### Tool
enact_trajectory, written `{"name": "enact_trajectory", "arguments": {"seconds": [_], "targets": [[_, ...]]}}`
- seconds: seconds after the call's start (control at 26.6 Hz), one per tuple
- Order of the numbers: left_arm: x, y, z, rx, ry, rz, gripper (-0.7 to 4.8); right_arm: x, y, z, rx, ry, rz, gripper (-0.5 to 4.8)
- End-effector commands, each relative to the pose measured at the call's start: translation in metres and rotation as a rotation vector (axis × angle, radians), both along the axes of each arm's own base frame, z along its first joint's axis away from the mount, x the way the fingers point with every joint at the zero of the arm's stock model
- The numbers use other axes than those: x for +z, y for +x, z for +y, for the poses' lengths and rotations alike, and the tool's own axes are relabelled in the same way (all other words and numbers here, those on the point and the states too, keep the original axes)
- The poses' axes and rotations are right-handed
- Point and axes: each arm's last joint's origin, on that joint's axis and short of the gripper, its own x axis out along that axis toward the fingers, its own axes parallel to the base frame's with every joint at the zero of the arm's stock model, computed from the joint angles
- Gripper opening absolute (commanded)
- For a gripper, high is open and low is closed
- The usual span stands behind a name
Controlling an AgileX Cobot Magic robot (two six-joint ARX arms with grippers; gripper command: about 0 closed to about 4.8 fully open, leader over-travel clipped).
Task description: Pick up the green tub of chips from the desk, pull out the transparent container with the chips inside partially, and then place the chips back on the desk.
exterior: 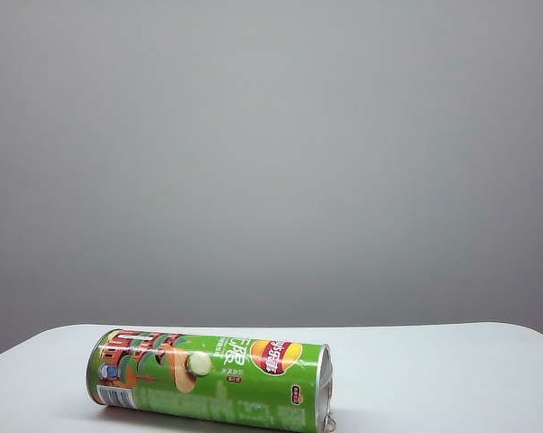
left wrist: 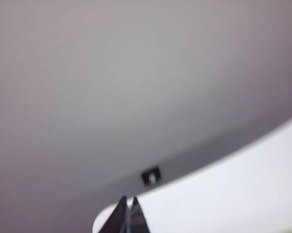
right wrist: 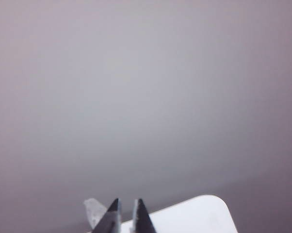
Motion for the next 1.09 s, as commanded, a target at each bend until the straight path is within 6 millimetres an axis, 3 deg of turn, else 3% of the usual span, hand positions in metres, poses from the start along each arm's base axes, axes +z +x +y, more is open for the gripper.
{"name": "enact_trajectory", "arguments": {"seconds": [0.04,0.08,0.26,0.38,0.49,0.68,0.79,0.98,1.09], "targets": [[0.002,0.017,-0.004,-0.081,0.102,0.101,-0.01,0.017,-0.003,0.0,0.004,0.011,-0.006,0.05],[0.003,0.03,-0.007,-0.152,0.128,0.168,-0.01,0.028,-0.004,0.0,0.003,0.006,0.008,-0.02],[0.01,0.057,-0.016,-0.388,0.153,0.247,0.0,0.057,0.001,0.002,0.057,0.005,0.092,-0.01],[0.016,0.071,-0.019,-0.442,0.152,0.246,0.35,0.072,0.01,0.003,0.132,0.0,0.178,-0.01],[0.019,0.096,-0.022,-0.467,0.201,0.227,0.36,0.085,0.03,0.006,0.289,-0.046,0.349,-0.01],[0.014,0.126,-0.034,-0.486,0.205,0.283,0.41,0.082,0.049,0.008,0.412,-0.05,0.446,-0.01],[0.004,0.147,-0.05,-0.453,0.233,0.342,0.84,0.075,0.055,0.01,0.517,-0.066,0.499,-0.01],[-0.015,0.157,-0.083,-0.523,0.356,0.361,0.86,0.064,0.051,0.011,0.572,-0.098,0.604,-0.01],[-0.037,0.162,-0.104,-0.652,0.523,0.337,1.04,0.058,0.047,0.011,0.599,-0.169,0.645,-0.01]]}}
